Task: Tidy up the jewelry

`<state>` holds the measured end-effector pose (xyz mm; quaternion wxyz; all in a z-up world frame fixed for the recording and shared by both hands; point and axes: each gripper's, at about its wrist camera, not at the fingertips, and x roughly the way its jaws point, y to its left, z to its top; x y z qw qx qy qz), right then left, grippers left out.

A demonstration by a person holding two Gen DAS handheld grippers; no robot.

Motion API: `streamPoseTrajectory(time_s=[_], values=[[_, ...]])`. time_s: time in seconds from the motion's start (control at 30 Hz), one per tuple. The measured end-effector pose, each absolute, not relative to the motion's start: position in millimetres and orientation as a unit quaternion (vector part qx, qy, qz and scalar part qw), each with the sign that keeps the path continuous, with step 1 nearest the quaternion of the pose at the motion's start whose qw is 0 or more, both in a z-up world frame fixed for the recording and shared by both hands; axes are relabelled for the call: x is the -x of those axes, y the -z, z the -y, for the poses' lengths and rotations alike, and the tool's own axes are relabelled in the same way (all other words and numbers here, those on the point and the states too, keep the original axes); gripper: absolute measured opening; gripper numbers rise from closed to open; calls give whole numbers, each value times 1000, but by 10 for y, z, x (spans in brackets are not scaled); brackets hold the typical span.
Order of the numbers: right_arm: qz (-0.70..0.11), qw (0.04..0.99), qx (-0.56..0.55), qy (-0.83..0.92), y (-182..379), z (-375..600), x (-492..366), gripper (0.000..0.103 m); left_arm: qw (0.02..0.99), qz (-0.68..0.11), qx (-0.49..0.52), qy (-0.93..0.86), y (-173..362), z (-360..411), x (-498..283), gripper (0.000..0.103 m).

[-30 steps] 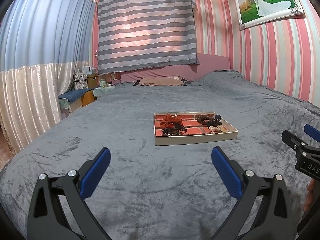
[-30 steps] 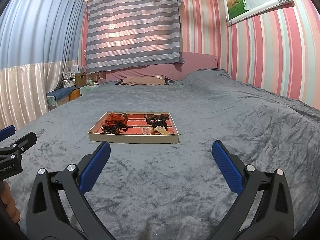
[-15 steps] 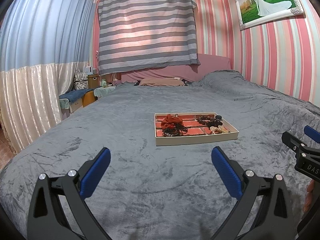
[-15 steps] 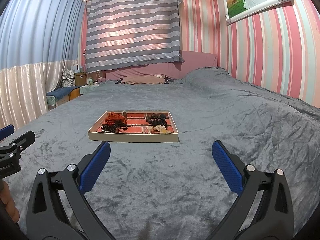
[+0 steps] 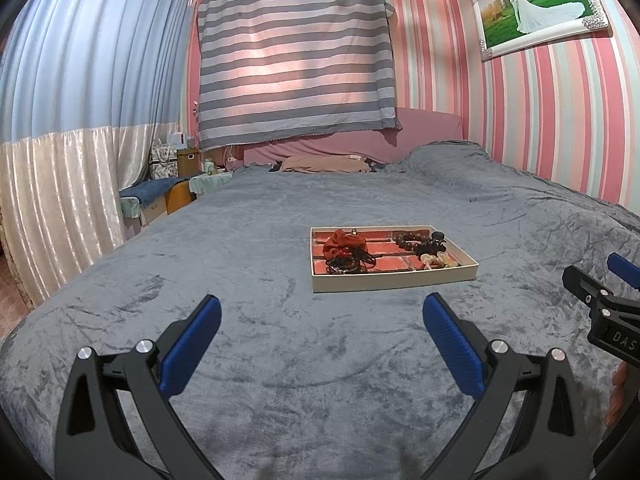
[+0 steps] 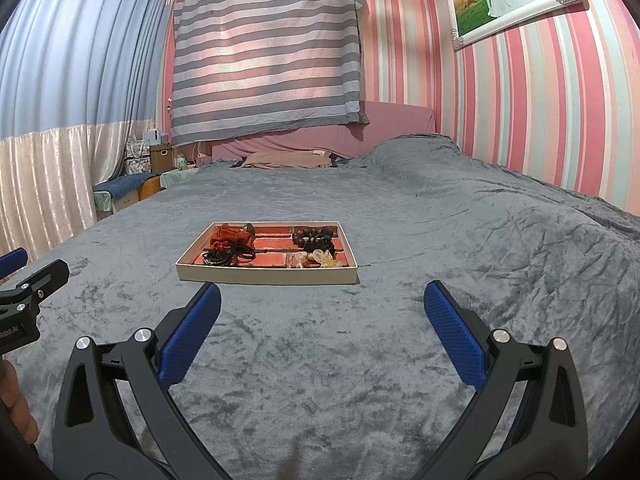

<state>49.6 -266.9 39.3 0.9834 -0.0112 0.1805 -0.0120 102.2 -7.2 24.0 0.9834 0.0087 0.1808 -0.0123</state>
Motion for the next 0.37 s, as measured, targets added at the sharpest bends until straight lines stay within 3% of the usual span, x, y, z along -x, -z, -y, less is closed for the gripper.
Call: streamPoseTrajectory(time_s=[0.37], values=[[-181, 983, 11, 12, -390, 2663, -499, 99, 983, -183, -9, 17, -265, 92, -1036, 98]])
